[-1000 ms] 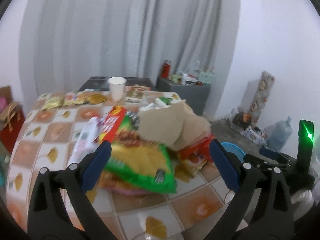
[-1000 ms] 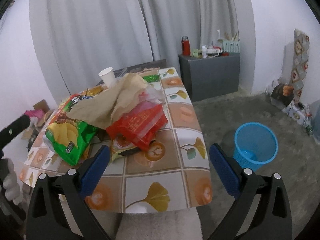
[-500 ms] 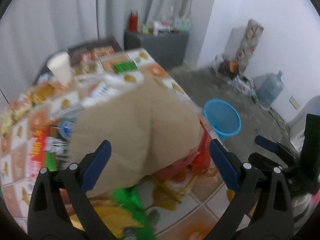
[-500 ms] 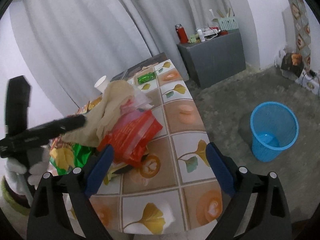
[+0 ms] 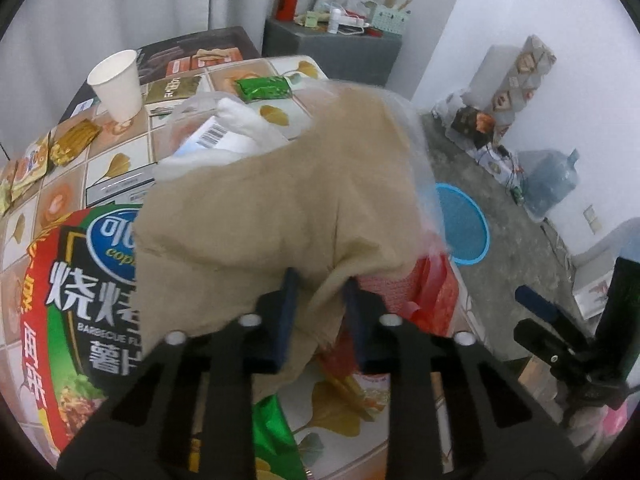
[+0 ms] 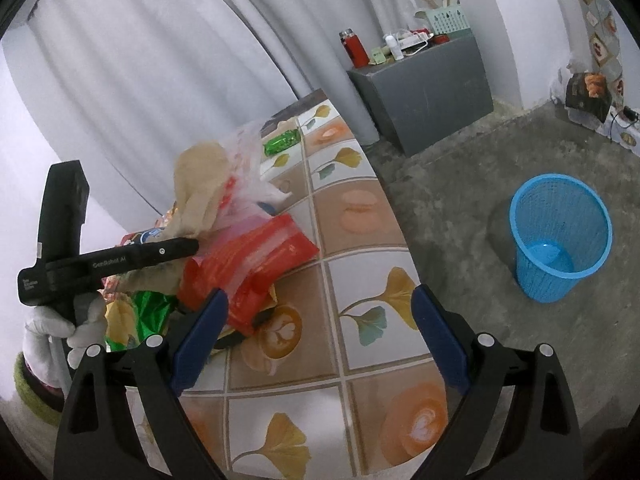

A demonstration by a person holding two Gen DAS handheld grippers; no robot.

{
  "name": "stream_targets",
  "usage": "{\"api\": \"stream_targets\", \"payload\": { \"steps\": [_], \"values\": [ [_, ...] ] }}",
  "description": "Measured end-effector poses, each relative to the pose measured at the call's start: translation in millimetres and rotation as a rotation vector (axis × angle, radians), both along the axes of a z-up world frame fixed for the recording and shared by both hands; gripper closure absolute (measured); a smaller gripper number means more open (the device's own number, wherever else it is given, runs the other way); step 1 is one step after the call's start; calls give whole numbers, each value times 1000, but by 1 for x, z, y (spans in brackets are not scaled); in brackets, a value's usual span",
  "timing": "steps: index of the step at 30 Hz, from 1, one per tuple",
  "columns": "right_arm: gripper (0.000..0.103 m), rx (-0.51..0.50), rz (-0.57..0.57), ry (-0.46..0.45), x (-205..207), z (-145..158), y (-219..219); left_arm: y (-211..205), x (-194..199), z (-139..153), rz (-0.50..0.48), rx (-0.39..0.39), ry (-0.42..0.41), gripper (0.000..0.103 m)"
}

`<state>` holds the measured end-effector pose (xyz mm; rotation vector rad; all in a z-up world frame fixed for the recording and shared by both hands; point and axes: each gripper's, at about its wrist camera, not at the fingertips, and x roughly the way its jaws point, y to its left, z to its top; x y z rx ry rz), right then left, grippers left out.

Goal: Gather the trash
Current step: 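Grasp the tan paper napkin with the left tool while the right tool grasps the clear plastic bag, then carry the napkin and bag to the blue basket and open both tools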

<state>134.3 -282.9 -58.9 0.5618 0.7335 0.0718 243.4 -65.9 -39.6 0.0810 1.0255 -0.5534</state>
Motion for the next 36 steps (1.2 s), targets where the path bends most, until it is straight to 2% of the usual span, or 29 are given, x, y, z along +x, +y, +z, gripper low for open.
{"api": "stream_targets", "payload": {
  "steps": [1,2,7,9,13,17,18,23,26,29,30,32,34,36],
  "values": [
    [13,0,0,-1,1,0,1,1,0,0,-1,0,-3,96],
    [13,2,2,-2,1,0,1,2,-1,0,-2,-1,-8,98],
    [13,40,12,-33,4,6,-2,7,-12,14,-7,-17,-58,101],
    [13,106,23,-62,9,9,-10,11,-15,21,-3,-28,-76,102],
    [13,395,94,-90,53,-1,-36,17,-18,29,2,-46,-93,102],
    [13,639,151,23,110,-29,-44,21,-20,33,12,-66,-100,102],
    [16,696,140,66,125,-38,-46,23,-21,36,14,-74,-108,102],
    [24,741,167,171,163,-56,-35,32,-22,44,27,-98,-134,102],
    [32,734,176,190,179,-58,-29,36,-21,49,34,-108,-150,102],
    [56,754,179,186,188,-57,-29,42,-20,58,48,-111,-180,102],
    [67,760,177,174,190,-54,-30,44,-20,63,57,-114,-196,102],
    [76,774,178,141,190,-48,-32,50,-21,75,77,-117,-227,103],
    [89,794,189,103,190,-38,-34,57,-23,90,104,-124,-268,103],
    [91,815,201,60,189,-28,-36,63,-27,103,121,-136,-297,103]
  ]
}}
